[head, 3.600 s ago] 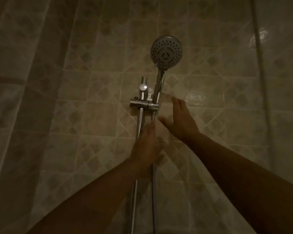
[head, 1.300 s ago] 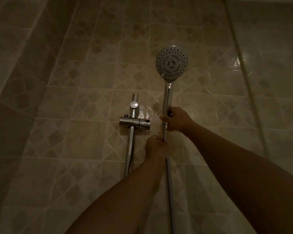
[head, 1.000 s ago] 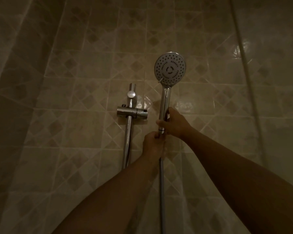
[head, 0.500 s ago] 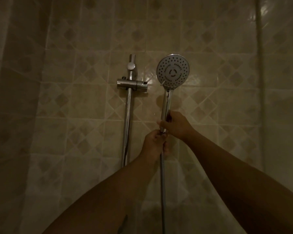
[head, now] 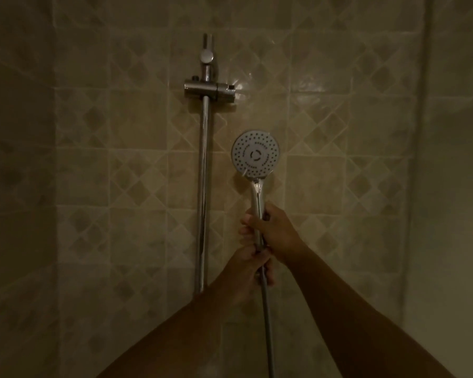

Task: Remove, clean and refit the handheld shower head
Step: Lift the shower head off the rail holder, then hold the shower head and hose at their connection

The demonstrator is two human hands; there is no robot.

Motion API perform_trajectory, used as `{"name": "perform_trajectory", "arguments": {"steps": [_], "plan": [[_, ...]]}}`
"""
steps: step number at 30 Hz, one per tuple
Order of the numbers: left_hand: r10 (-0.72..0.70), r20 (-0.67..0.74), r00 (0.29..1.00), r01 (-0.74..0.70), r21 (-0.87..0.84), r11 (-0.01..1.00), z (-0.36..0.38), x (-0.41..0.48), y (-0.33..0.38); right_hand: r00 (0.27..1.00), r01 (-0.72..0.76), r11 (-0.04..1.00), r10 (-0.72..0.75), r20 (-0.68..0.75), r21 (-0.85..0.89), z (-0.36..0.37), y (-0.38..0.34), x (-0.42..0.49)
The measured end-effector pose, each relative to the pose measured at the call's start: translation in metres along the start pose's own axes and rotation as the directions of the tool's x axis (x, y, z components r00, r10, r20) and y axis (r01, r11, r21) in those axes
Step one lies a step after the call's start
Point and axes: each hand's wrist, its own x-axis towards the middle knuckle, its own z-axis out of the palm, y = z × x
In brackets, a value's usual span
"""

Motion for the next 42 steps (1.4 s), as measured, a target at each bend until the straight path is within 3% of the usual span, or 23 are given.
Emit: {"name": "perform_trajectory", "arguments": {"steps": [8,13,22,28,33,36,40,42], "plan": [[-0.215,0.005,0.977,0.212,-0.173,0.962,-0.038,-0.098,-0.063,0.957,-0.29,0.939,0.284,0.06,0.183,0.051,0.07,-0.068],[-0.306,-0.018,0.952,0.295,-0.217,0.93,-0.047,-0.165,-0.104,0.92,-0.386,0.913,0.391,-0.011,0.134,0.087,0.11,-0.121],[-0.29,-0.256,0.922,0.289,-0.045,0.956,-0.04,-0.274,-0.147,0.852,-0.508,0.849,0.52,-0.057,0.144,0.132,0.153,-0.21],[-0.321,-0.293,0.901,0.353,0.063,0.933,-0.045,-0.317,-0.16,0.798,-0.562,0.797,0.593,-0.109,0.221,0.148,0.176,-0.252],[-0.352,-0.273,0.895,0.387,0.082,0.919,-0.035,-0.334,-0.166,0.819,-0.534,0.819,0.563,-0.113,0.212,0.148,0.189,-0.271],[-0.42,-0.23,0.878,0.42,-0.053,0.906,-0.025,-0.341,-0.169,0.795,-0.569,0.781,0.602,-0.067,0.258,0.143,0.191,-0.277],[-0.493,-0.047,0.869,0.446,-0.359,0.82,-0.019,-0.343,-0.167,0.774,-0.608,0.698,0.627,0.087,0.379,0.13,0.183,-0.279],[-0.502,0.029,0.865,0.464,-0.429,0.775,-0.019,-0.342,-0.168,0.775,-0.615,0.674,0.613,0.154,0.408,0.124,0.178,-0.278]]}}
